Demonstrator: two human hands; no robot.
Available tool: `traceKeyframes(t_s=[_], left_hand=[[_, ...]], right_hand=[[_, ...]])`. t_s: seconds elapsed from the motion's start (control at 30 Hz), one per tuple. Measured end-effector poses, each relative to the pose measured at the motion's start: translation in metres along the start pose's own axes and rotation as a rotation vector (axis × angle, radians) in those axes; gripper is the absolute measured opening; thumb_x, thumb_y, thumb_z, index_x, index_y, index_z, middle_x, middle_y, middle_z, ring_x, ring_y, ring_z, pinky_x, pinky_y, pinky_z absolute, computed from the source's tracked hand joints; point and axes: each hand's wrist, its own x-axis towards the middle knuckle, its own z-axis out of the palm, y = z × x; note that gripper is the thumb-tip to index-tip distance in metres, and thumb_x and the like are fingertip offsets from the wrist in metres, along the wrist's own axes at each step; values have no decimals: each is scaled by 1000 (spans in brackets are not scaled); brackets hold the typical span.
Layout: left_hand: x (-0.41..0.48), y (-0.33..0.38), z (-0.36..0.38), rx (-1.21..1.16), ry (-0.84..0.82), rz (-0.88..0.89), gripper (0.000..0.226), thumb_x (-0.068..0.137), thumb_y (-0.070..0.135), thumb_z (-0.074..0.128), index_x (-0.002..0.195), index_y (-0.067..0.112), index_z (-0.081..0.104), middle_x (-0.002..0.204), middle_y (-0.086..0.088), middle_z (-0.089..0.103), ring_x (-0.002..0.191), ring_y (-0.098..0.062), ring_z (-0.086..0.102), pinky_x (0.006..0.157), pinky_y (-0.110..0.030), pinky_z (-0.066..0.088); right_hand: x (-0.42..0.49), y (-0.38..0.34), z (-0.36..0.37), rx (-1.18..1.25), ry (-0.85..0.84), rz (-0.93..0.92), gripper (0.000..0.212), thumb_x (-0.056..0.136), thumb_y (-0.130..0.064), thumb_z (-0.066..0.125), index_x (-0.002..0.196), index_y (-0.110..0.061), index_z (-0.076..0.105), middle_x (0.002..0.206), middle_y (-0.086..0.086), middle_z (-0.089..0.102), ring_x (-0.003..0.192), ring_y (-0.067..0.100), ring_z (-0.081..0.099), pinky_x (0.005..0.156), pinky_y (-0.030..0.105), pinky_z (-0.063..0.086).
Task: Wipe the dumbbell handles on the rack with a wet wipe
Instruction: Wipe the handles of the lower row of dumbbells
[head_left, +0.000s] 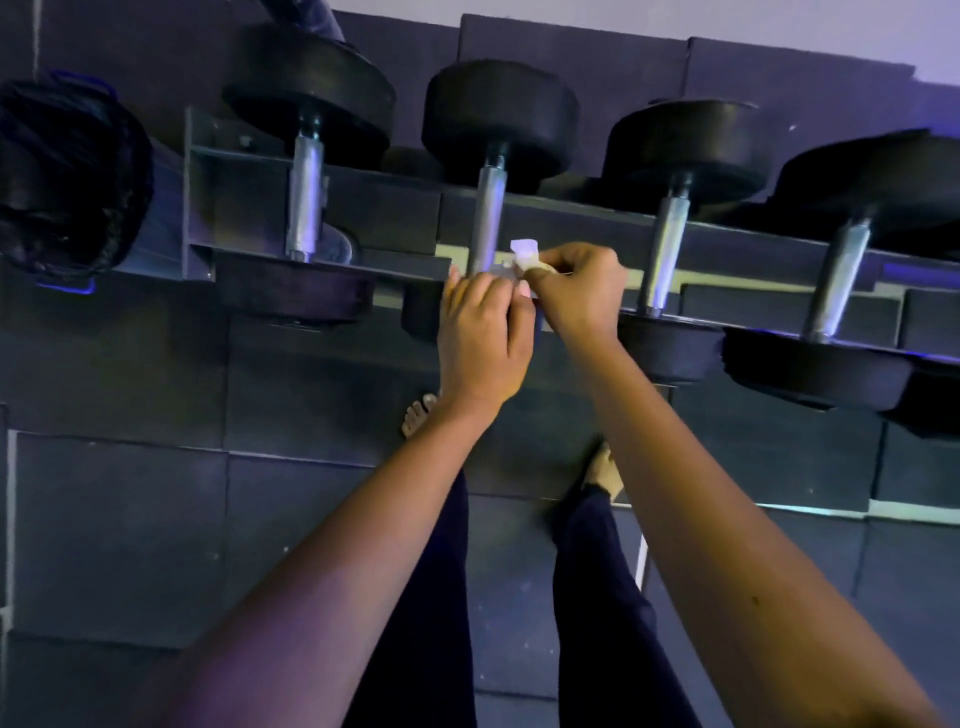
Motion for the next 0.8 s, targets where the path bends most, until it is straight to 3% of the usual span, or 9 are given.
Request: traceKeyframes(t_s=[0.07,0.13,0.33,0.47,0.6,0.8], left_hand=[[-6,20,10,-70,10,16,28,96,16,48,71,5,57,73,-7,57,72,-26,54,85,-42,50],[-10,44,23,-116,-17,14,28,96,16,48,72,4,56,75,-8,56,70,-26,52,66,-40,48],[-15,90,73,-175,-47,-108,29,98,18,46,77,4,60,80,-4,56,71,-16,51,63,-29,40],[-14,102,108,-234,-24,-345,33,97,22,45,78,4,65,80,-8,63,74,-20,56,68,-34,42],[-7,101,128,-327,84,-612,37,99,25,43,86,5,71,92,-8,70,87,-23,60,71,-28,36],[-10,102,134,-119,110,-558,33,87,29,43,79,9,68,87,-4,64,80,-24,57,60,-29,32]], right_hand=[[-2,10,-28,27,34,-10,7,77,-14,72,71,-18,70,65,-10,65,60,2,57,51,5,38],[-2,24,-59,19,62,-5,5,79,-19,73,74,-18,71,65,-11,64,59,-2,55,53,5,38],[12,68,-118,2,120,20,15,82,-24,72,90,-12,75,81,-2,70,71,6,59,58,9,39],[20,84,-133,1,93,0,17,83,-20,68,97,-13,75,86,-4,70,79,7,62,68,13,46],[28,92,-127,6,54,-43,20,85,-11,64,103,-9,73,88,-2,69,77,5,60,60,-1,40],[41,93,-112,1,62,-26,21,85,-6,61,103,-8,72,83,-2,67,77,7,61,59,-1,41]])
